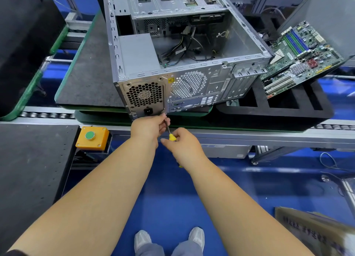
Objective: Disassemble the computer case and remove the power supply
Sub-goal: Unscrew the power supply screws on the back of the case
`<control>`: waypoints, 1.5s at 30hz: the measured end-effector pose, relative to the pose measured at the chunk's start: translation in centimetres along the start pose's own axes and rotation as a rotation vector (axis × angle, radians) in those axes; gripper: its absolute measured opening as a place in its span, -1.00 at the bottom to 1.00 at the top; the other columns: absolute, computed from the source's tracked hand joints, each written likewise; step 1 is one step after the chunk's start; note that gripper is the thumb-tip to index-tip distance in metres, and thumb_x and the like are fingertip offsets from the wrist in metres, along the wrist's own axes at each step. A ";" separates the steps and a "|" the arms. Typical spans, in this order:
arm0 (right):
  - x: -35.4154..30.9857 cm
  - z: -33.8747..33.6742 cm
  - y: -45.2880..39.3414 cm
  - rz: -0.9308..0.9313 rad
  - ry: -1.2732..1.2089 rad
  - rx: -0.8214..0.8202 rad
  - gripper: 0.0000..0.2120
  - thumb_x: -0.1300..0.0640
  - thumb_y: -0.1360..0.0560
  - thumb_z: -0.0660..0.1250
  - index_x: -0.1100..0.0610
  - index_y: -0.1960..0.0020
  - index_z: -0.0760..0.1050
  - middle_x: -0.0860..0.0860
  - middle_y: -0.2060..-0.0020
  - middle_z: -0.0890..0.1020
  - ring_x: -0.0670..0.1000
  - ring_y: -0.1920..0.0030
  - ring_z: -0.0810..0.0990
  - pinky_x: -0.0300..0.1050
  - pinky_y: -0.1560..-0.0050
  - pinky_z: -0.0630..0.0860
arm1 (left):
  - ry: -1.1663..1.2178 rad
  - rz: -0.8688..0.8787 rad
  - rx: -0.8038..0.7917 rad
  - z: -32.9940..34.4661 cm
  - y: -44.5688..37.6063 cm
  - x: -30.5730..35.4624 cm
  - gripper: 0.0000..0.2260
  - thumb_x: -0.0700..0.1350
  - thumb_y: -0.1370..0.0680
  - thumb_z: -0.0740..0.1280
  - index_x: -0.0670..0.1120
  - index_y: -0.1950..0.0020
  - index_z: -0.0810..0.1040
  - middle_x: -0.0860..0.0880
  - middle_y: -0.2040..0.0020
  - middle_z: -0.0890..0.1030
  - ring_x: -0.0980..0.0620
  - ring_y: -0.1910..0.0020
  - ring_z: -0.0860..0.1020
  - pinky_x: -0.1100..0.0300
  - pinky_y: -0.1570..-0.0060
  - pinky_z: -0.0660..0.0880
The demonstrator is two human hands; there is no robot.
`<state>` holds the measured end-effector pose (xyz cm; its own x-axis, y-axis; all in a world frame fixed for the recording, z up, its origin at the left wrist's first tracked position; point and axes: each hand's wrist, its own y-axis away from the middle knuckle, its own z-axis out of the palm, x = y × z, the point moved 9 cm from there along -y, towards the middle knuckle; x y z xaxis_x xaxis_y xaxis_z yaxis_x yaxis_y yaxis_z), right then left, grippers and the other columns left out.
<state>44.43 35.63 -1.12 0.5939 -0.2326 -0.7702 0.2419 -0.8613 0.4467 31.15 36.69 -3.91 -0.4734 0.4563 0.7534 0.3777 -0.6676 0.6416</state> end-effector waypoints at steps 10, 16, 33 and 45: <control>2.0 1.0 1.2 0.214 -0.513 -0.242 -0.69 0.03 -0.68 0.13 0.15 0.00 0.59 -0.03 0.37 0.64 -0.05 0.35 0.45 -0.19 0.29 0.39 | 0.030 -0.034 0.006 0.0 0.6 -0.1 -0.91 -0.16 -0.59 0.33 -0.11 0.11 0.56 -0.02 0.25 0.66 0.20 0.37 0.63 0.40 0.41 0.50; 1.4 0.8 1.0 0.120 -0.383 -0.162 -0.80 0.00 -0.61 0.27 0.13 -0.03 0.57 -0.07 0.37 0.65 -0.11 0.32 0.53 -0.26 0.40 0.41 | 0.007 -0.056 -0.005 0.2 1.0 0.0 -0.89 -0.15 -0.60 0.30 -0.11 0.10 0.56 -0.01 0.23 0.65 0.18 0.28 0.61 0.39 0.33 0.50; -3.1 -0.4 1.3 -0.285 0.675 0.269 -0.81 0.08 -0.53 0.29 0.07 0.01 0.27 -0.01 0.27 0.40 0.10 0.27 0.39 -0.12 0.44 0.12 | -0.018 -0.057 0.011 0.5 1.1 0.0 -0.86 -0.17 -0.61 0.29 -0.12 0.15 0.53 0.00 0.29 0.63 0.17 0.33 0.58 0.36 0.23 0.50; 1.2 1.4 1.5 0.189 -0.454 -0.324 -0.66 0.04 -0.69 0.05 0.14 -0.03 0.56 0.06 0.27 0.67 0.01 0.32 0.54 -0.10 0.20 0.53 | -0.024 -0.049 0.026 0.5 1.3 0.3 -0.85 -0.19 -0.62 0.27 -0.11 0.15 0.52 0.03 0.34 0.64 0.22 0.40 0.59 0.38 0.29 0.48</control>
<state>44.41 33.38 -2.04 0.2786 -0.6000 -0.7499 0.4285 -0.6211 0.6562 31.90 36.26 -2.81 -0.4730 0.5023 0.7239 0.3754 -0.6283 0.6814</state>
